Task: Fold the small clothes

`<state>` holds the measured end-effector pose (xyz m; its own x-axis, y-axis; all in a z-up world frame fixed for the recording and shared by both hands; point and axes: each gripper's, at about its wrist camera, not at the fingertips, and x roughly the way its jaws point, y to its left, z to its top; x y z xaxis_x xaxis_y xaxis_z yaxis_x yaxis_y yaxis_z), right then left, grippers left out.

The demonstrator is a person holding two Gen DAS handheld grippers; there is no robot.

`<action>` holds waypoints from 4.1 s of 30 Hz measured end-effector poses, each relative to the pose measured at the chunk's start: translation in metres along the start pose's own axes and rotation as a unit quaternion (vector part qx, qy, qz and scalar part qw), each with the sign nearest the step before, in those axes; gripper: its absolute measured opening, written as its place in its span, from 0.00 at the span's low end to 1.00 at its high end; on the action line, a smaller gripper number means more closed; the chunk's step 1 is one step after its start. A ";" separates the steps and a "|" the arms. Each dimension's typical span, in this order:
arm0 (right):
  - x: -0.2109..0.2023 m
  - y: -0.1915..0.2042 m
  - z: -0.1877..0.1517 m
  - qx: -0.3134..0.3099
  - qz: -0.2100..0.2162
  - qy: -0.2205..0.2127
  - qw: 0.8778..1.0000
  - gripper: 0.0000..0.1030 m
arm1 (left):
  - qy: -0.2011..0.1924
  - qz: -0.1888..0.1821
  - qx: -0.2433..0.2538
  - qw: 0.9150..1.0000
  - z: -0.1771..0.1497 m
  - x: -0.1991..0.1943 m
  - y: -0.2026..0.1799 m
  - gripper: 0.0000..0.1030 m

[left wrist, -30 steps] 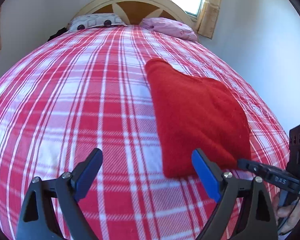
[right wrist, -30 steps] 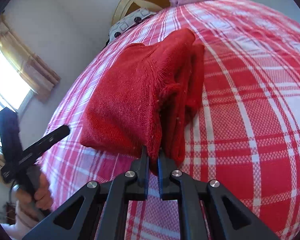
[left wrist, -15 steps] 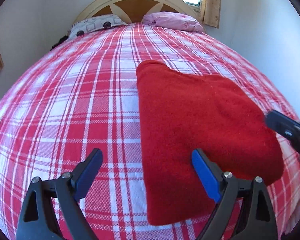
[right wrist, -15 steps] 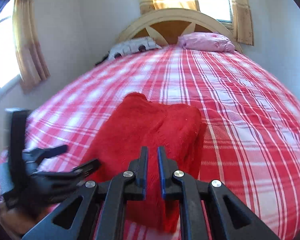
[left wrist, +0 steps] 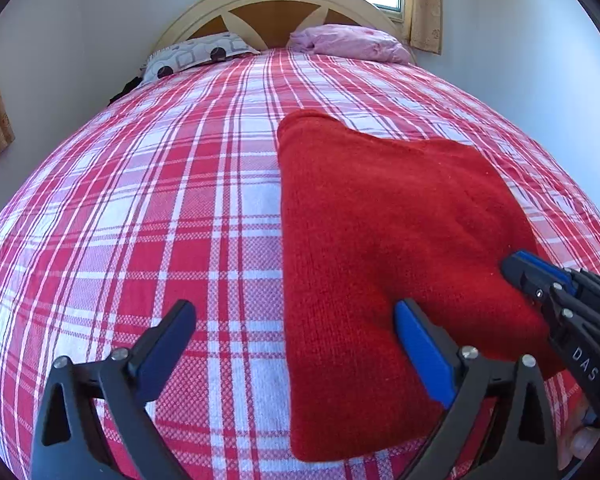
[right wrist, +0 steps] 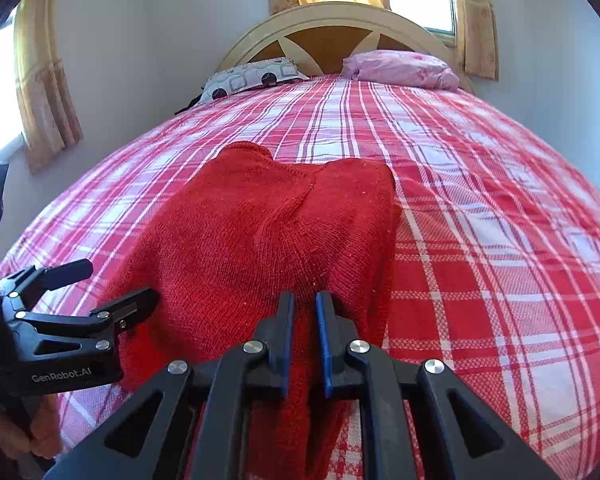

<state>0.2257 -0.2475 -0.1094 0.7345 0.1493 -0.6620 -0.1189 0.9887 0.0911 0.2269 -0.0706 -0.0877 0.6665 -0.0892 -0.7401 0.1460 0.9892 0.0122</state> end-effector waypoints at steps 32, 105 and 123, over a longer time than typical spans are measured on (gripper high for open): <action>0.100 -0.097 0.074 0.138 -0.062 0.061 0.987 0.55 | 0.025 -0.001 0.012 1.000 0.058 0.048 -0.012 1.00; 0.065 -0.058 0.029 0.175 0.110 0.020 0.978 0.42 | 0.016 -0.063 -0.002 0.998 0.063 0.063 -0.021 0.56; -0.011 -0.023 -0.006 0.153 0.046 -0.024 0.987 0.36 | 0.018 -0.029 0.048 0.998 0.033 0.006 -0.034 0.35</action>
<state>0.2157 -0.2721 -0.1088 0.7620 0.2323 -0.6045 0.0148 0.9269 0.3749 0.2498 -0.1090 -0.0708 0.6284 -0.1405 -0.7651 0.2544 0.9666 0.0315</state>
